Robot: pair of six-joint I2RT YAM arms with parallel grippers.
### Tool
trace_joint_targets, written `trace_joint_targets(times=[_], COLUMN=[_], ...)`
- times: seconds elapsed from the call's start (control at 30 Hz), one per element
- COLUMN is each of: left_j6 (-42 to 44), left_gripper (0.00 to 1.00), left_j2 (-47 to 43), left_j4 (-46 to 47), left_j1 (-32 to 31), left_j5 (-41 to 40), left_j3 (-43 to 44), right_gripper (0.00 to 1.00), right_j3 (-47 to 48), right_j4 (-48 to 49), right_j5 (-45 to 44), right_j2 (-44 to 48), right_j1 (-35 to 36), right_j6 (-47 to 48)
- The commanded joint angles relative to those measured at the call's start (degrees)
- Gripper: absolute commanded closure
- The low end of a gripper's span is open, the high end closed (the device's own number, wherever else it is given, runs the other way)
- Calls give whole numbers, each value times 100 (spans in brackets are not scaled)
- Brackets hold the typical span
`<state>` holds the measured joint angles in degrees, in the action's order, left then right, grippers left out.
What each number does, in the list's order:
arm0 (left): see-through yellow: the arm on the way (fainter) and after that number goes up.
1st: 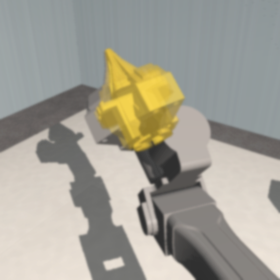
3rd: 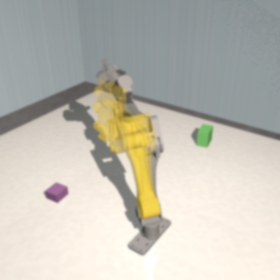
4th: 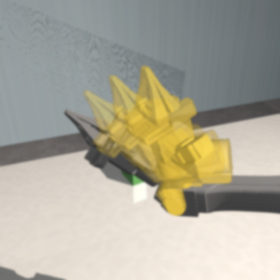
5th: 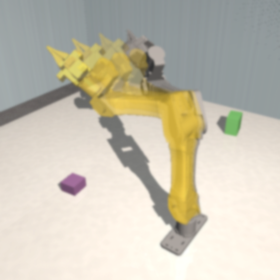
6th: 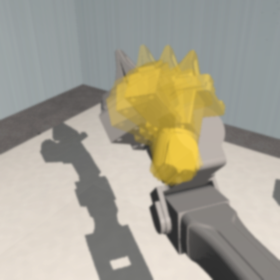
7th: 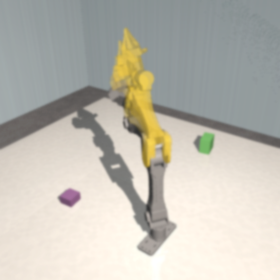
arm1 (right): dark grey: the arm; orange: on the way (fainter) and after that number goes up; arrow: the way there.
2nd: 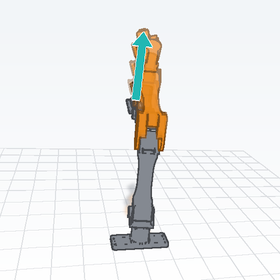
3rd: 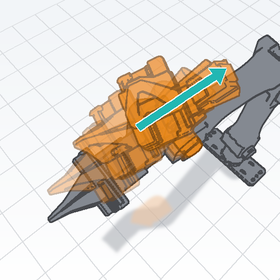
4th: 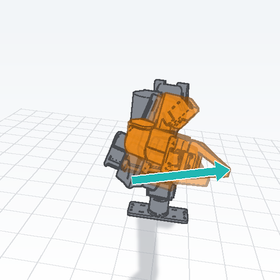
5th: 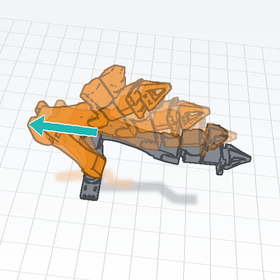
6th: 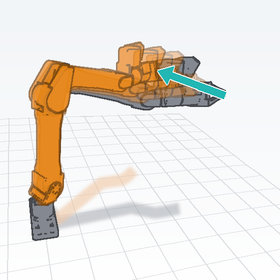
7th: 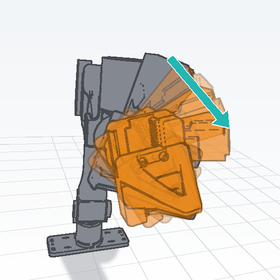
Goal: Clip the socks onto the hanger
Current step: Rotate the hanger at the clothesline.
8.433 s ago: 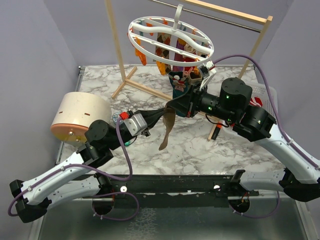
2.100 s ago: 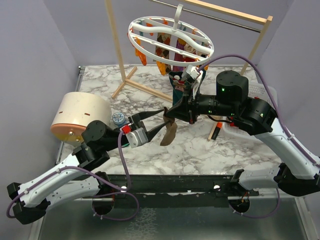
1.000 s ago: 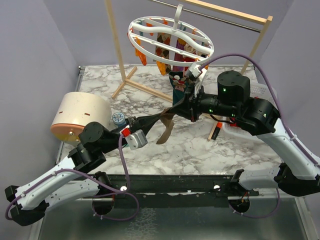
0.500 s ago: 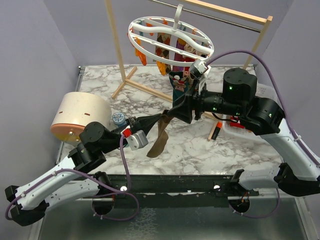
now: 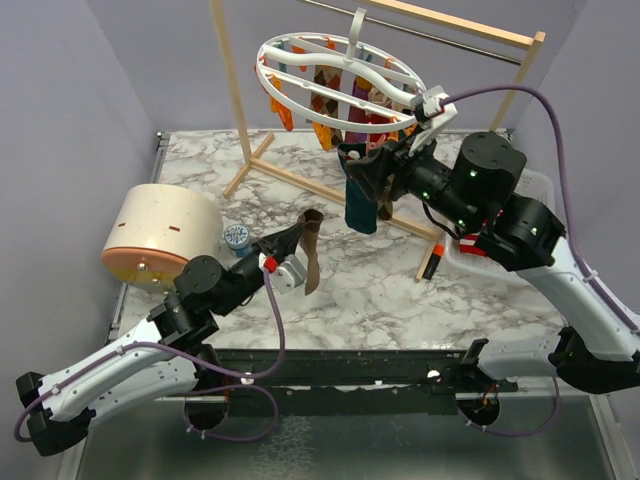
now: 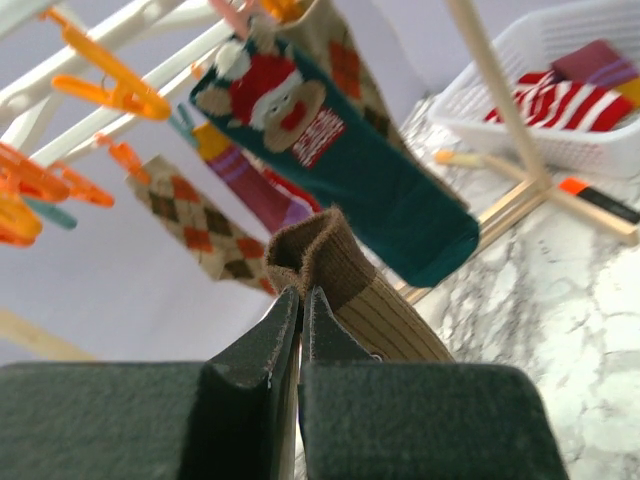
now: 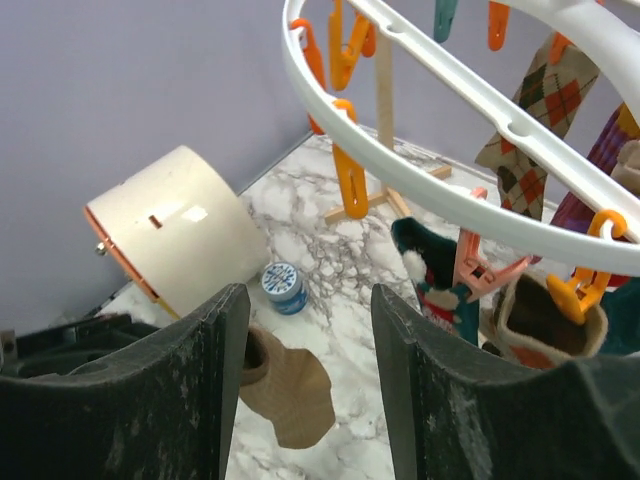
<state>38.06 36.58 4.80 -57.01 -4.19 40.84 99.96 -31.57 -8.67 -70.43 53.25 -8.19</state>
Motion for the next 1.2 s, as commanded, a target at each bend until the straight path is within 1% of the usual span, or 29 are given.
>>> trace_joint_targets(times=[0.0, 0.2, 0.27, 0.57, 0.73, 0.87, 1.17], left_j6=[255, 272, 247, 184, 86, 35, 43], left_gripper=[100, 100, 100, 100, 100, 100, 100], left_j2=[75, 200, 201, 114, 89, 59, 215], left_j4=[711, 836, 853, 777, 764, 743, 883], left_j1=[1, 1, 6, 4, 6, 3, 6], left_j5=[-1101, -1071, -1065, -1040, -1016, -1014, -906], left_j3=[-155, -154, -175, -233, -285, -295, -212], right_gripper=[42, 42, 42, 46, 46, 46, 46], right_j3=[-9, -32, -32, -742, -1101, -1427, -1775], right_j4=[776, 1391, 1444, 1801, 2042, 2293, 2207], right_j5=[-731, -1087, -1288, -3207, -3874, -4110, -4396], right_j2=[-369, -763, -880, -711, -496, -232, 307], right_j1=[6, 8, 7, 9, -20, -88, -264], right_j6=[-202, -333, -323, -89, 105, 176, 245])
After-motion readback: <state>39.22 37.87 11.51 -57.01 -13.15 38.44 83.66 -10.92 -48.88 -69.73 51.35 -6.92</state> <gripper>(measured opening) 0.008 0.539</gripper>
